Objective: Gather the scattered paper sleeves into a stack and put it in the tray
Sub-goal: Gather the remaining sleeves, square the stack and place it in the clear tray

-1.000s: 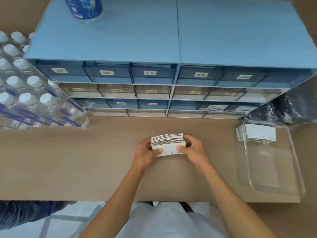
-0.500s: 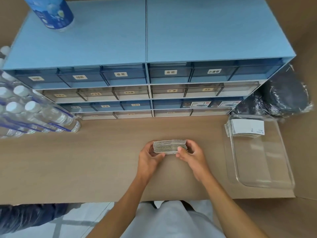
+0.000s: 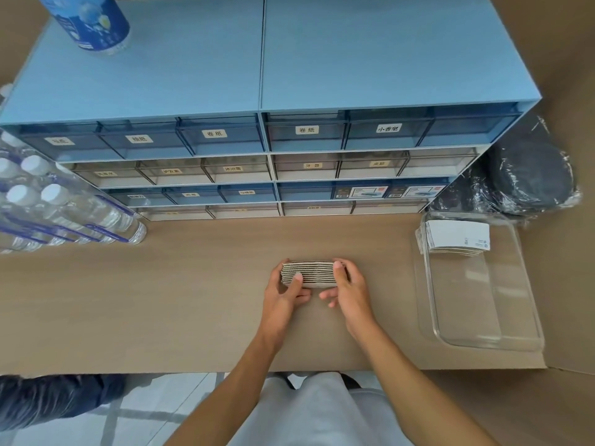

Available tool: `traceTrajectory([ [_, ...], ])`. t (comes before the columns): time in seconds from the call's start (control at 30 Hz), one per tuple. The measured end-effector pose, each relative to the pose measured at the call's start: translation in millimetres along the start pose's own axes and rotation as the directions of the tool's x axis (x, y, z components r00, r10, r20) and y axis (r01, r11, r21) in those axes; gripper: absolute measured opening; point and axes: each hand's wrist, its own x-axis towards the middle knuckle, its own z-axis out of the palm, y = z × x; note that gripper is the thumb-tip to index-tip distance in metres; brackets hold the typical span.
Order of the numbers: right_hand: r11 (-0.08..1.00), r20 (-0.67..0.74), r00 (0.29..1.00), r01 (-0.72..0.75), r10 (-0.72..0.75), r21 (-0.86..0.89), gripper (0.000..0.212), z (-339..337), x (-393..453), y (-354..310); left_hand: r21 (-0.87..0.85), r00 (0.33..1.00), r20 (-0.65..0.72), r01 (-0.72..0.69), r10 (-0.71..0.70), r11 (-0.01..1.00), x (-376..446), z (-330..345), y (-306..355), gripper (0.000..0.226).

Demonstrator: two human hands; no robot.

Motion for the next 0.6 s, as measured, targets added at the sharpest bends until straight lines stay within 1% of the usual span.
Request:
traceTrajectory([
  [0.07, 1.0, -0.001, 1.0, -0.011, 0.011, 0.028, 0.018, 3, 0, 1, -0.029, 1.0, -0.007, 0.0, 0.0, 1.0, 0, 4, -1, 0.035],
  [0.2, 0.995, -0.017, 0.999, -0.037, 0.039, 0.097, 0.022, 11, -1, 6, -0.061, 1.0, -0.027, -0.018, 0.017, 0.998, -1, 15, -2, 0.028],
  [0.33, 0.998, -0.026, 0.999, -0.028, 0.03, 0.064, 0.024, 14, -2, 6, -0.025, 0.988, -0.143, -0.055, 0.051, 0.998, 1, 24, -4, 0.019],
  [0.4, 0.998, -0.023, 0.999, -0.029, 0.031, 0.052, 0.024, 15, -1, 5, -0.001, 0.982, -0.182, -0.06, 0.059, 0.998, 3, 27, -6, 0.021],
  [0.5, 0.997, -0.003, 1.0, -0.03, 0.03, 0.064, 0.025, 12, 0, 5, 0.006, 0.977, -0.207, -0.044, 0.044, 0.999, 6, 26, -7, 0.035],
  [0.6, 0.981, 0.037, 0.999, -0.042, 0.036, 0.191, 0.025, 9, 0, 9, 0.043, 0.974, -0.216, -0.053, 0.061, 0.998, 6, 24, -9, 0.039],
])
